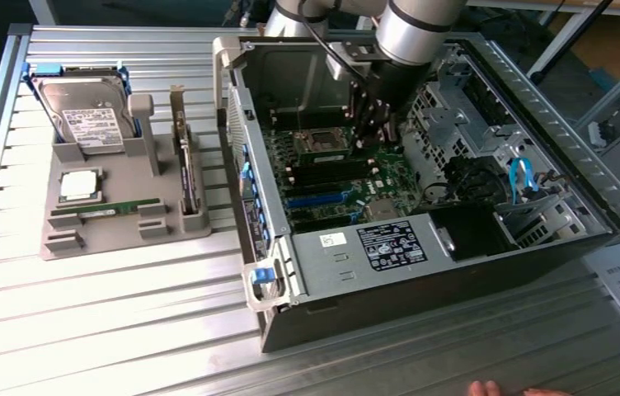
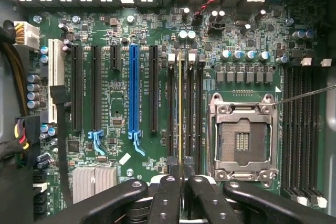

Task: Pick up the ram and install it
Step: 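Insert the ram into the slot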

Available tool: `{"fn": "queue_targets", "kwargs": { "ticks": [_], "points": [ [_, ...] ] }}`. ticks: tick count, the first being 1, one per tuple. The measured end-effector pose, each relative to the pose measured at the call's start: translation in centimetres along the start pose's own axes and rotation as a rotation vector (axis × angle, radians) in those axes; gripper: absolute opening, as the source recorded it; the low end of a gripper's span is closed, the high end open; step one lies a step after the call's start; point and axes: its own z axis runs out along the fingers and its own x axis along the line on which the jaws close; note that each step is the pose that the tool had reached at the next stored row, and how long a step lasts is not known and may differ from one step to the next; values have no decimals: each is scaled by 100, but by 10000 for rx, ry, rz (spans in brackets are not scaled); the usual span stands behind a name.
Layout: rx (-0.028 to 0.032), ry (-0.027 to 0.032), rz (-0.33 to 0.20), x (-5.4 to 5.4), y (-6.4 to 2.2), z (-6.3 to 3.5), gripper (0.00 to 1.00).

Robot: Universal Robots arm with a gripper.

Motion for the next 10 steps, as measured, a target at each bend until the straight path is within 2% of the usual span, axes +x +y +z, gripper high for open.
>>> {"fn": "queue_targets", "kwargs": {
  "ticks": [5,10],
  "points": [
    [0,0,0,0,-3,77,12],
    [0,0,1,16,-3,78,12]
  ]
}}
